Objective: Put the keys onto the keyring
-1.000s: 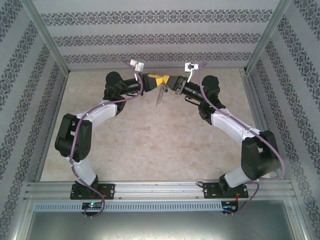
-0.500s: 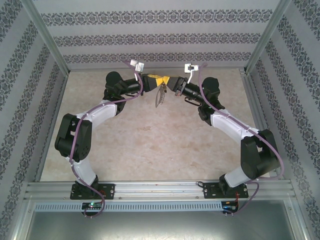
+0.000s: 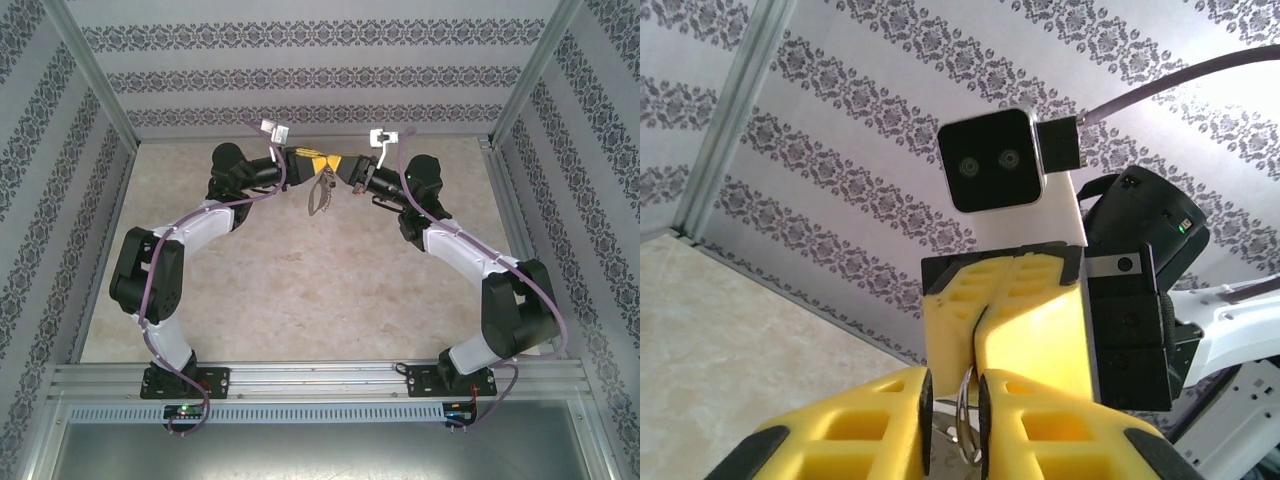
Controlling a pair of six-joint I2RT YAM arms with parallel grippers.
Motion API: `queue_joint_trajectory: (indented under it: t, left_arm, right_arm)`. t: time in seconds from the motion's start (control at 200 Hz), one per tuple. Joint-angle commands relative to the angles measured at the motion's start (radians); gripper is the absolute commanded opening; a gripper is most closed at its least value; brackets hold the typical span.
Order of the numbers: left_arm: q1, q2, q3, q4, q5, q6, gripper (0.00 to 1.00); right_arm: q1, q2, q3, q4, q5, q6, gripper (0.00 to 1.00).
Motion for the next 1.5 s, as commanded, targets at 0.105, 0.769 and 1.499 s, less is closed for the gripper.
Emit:
queue_joint_trajectory:
  t: [0.105,0.769,1.499]
  left_arm:
    - [0.031,-0.069,0.013,-0.062,0.011,0.092,0.28]
    - [0.047,-0.082,0.124,-0.623,0.129,0.450,0.33]
    - [-0.006,-0.021,0.157,-0.610,0.185,0.409,0.32]
  right_arm:
    - [-0.038,-0.022,0.100,-0.245,-0.084,-0.209,0.00]
    - [-0.030,0.010,0.407,-1.034,-0.025,-0.819,0.00]
    - [-0.018,0.011,0.396,-1.019,-0.074,-0.818,0.00]
